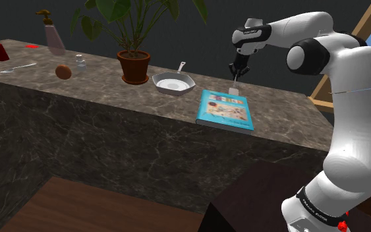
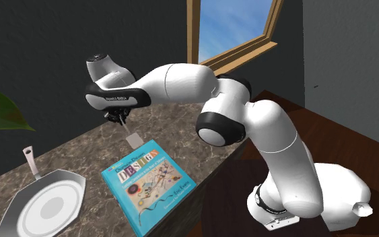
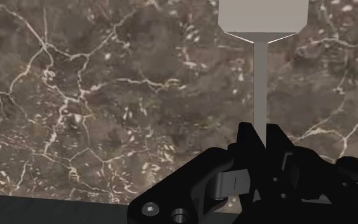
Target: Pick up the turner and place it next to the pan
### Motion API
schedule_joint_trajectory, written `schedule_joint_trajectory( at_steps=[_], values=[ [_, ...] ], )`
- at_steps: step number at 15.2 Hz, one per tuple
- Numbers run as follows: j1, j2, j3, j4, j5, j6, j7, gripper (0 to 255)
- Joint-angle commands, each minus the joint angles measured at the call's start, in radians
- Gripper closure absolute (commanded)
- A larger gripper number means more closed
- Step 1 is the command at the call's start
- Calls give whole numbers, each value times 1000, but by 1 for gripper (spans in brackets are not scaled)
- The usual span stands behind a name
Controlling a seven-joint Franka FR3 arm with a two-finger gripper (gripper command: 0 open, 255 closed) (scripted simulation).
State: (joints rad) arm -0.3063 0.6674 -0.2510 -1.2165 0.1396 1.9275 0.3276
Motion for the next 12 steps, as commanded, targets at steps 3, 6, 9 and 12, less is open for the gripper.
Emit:
schedule_joint_trajectory(
  at_steps=[3, 6, 9, 12],
  values=[
    [0, 18, 3, -25, 4, 43, -2, 255],
    [1, 29, 5, -49, 7, 77, -4, 255],
    [1, 35, 6, -62, 9, 96, -5, 255],
    [1, 35, 6, -61, 9, 96, -5, 255]
  ],
)
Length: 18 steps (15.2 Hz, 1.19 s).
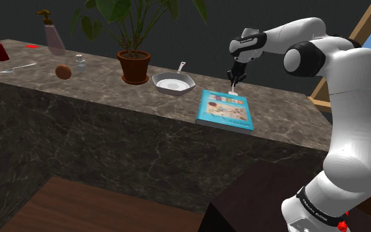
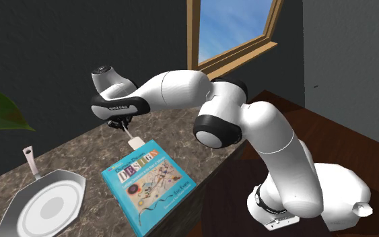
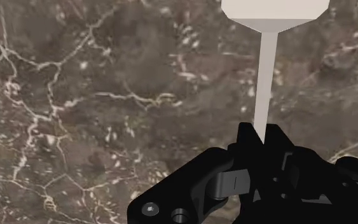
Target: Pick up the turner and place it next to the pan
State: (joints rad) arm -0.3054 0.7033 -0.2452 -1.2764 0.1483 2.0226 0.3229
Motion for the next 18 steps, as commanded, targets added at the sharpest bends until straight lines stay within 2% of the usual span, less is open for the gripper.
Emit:
schedule_joint_trajectory(
  at_steps=[1, 3, 4, 9, 13, 18],
  values=[
    [0, 0, 0, -1, 0, 1, 0, 255],
    [0, 0, 0, -1, 0, 1, 0, 255],
    [0, 0, 0, -1, 0, 1, 0, 0],
    [0, 0, 0, -1, 0, 1, 0, 0],
    [2, -43, -6, 56, -10, -98, 7, 0],
    [2, -43, -6, 56, -10, -98, 7, 0]
  ],
)
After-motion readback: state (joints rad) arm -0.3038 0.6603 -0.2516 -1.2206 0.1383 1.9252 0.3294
